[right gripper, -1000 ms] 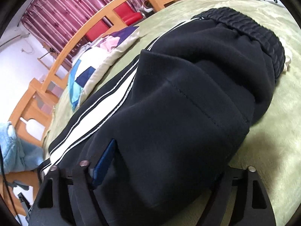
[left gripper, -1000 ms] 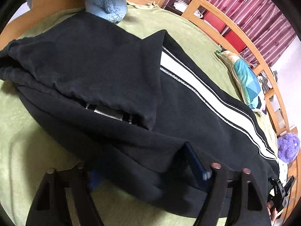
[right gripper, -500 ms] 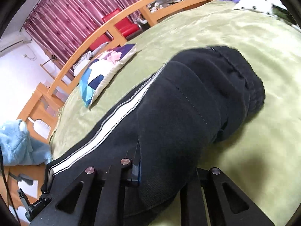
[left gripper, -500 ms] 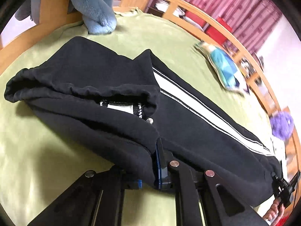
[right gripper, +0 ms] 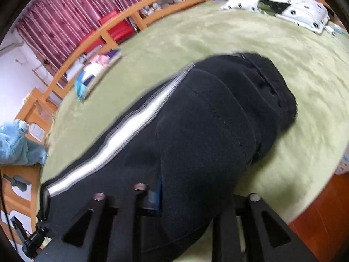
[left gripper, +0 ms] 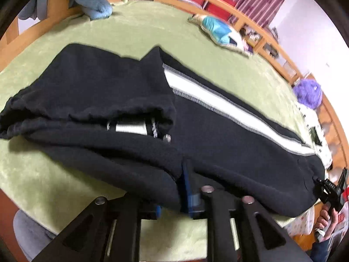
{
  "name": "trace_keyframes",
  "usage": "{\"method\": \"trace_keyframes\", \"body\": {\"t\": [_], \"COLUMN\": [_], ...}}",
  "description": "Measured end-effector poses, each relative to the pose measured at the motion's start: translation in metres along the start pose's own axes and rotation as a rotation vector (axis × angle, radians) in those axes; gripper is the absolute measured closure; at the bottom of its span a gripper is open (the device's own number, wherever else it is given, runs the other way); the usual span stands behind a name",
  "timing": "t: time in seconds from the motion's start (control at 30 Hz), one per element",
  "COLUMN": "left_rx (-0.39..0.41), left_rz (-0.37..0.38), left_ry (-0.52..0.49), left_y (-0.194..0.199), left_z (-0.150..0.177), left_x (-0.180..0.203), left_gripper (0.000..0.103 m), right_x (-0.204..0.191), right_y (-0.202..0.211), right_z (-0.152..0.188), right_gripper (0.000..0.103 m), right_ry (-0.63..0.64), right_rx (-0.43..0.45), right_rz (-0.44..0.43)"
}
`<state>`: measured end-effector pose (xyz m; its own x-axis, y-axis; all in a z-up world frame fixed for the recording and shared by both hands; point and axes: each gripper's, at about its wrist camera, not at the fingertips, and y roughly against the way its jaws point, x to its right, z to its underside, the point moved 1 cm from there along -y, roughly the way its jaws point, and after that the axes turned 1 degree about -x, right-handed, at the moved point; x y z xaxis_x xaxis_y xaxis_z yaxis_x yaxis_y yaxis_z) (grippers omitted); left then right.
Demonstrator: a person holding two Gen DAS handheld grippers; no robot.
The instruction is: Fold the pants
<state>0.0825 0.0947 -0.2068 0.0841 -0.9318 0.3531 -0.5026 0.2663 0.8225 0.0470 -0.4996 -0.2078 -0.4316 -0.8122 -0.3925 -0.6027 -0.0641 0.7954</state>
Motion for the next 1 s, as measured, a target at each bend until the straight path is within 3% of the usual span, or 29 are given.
{"method": "trace_keyframes", "body": {"t": [0.03,0.1,0.27,0.43,0.57,0.77,0.8,0.83,0.87,0.93,1.0], "left_rx": [-0.035,-0.038,0.057,0.141,0.139,0.125,0.103,0.093,0.088,0.099,0.14], "left_rz": [-0.025,-0.038,-0.053,-0.101,-0.145,-0.341,-0.389,-0.42,-0.408,-0.309,-0.269], "left_ry": [0.005,-0.015,-0.099,-0.179,-0.226,-0.327,-0.348,-0.36,-0.359,-0.311,-0.286], "left_y": [0.001,0.009,0.045,0.055,0.041,-0.005,-0.015,-0.02,-0.019,-0.006,0.011], "left_z": [0.005,0.012,0.026,0.003,-0.014,-0.023,-0.024,-0.026,-0.029,-0.04,-0.057], "left_x": [-0.002,-0.004,-0.007,0.008,0.023,0.035,0.033,0.032,0.028,0.017,0.008], "left_gripper": [0.077,0.077,0.059,0.042,0.042,0.042,0.044,0.068,0.077,0.085,0.087], "right_x": [0.004,0.002,-0.012,-0.029,-0.045,-0.043,-0.04,-0.036,-0.032,-0.03,-0.034], "right_y": [-0.001,0.001,0.033,0.049,0.046,0.047,0.048,0.051,0.054,0.062,0.07], "right_z": [0.004,0.017,0.047,0.051,0.045,0.045,0.046,0.047,0.049,0.049,0.047], "right_gripper": [0.059,0.057,0.053,0.048,0.046,0.046,0.046,0.046,0.046,0.046,0.046], "right_ry": [0.003,0.037,0.174,0.207,0.215,0.207,0.198,0.189,0.177,0.168,0.172], "right_rx": [-0.014,-0.03,0.06,0.118,0.113,0.114,0.117,0.117,0.115,0.118,0.139], "right_rz": [0.015,0.049,0.136,0.138,0.14,0.178,0.191,0.206,0.221,0.231,0.236]}}
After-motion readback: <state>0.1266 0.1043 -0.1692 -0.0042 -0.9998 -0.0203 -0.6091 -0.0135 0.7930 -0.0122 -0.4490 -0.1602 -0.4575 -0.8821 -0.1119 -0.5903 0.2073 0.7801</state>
